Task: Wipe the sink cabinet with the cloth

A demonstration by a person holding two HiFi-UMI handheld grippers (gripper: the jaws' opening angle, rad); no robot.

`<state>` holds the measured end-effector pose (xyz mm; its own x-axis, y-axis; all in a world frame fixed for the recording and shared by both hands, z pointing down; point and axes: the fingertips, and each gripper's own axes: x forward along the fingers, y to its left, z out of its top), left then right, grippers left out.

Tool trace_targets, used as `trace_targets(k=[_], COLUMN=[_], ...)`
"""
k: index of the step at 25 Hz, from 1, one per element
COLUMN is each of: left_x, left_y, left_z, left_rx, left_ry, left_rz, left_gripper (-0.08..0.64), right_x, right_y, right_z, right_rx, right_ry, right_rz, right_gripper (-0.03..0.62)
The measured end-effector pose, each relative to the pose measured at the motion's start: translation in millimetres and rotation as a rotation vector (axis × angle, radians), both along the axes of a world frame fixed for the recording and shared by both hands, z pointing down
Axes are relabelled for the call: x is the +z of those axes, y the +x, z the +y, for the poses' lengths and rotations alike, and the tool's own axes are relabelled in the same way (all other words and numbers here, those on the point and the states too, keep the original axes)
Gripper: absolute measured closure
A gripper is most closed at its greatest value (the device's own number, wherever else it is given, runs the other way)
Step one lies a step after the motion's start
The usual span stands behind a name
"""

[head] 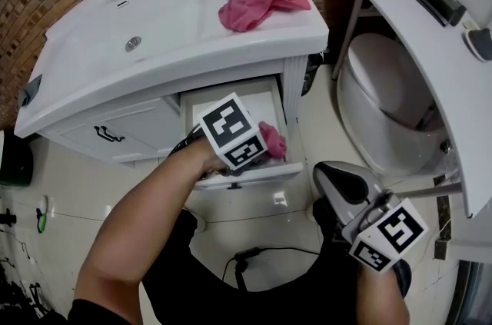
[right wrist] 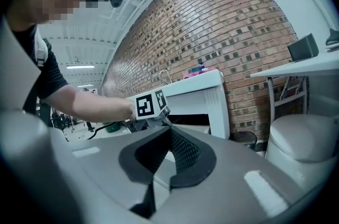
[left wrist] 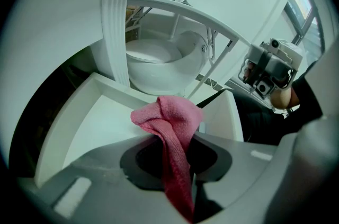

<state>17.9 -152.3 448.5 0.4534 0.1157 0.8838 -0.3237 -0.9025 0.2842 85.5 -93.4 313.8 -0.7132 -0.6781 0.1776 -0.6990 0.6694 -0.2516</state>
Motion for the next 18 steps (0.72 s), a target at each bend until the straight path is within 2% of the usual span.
trace_targets(k=[12, 15, 18], left_x=[2.1, -6.5, -25.8], left_y=[4.7, 0.6, -9.4], left_z=[-0.6, -7.0, -14.1], left_rx=[0.022, -0.013, -0.067], left_ry=[-0.002, 0.026, 0.097], left_rz=[0.019, 0.053, 0.100], left_gripper=[0.454, 0.454, 0.454], right_x=[-0.3, 2.9, 10.1], right_y=[-7.5, -10.0, -12.0], right_z=[2.5, 3.5, 3.3], right_rx=[-0.007, -0.013, -0.016], right_ry=[-0.005, -0.011, -0.030], right_rz=[0.019, 0.031, 0.043], right_gripper=[0.586, 0.586, 0.586])
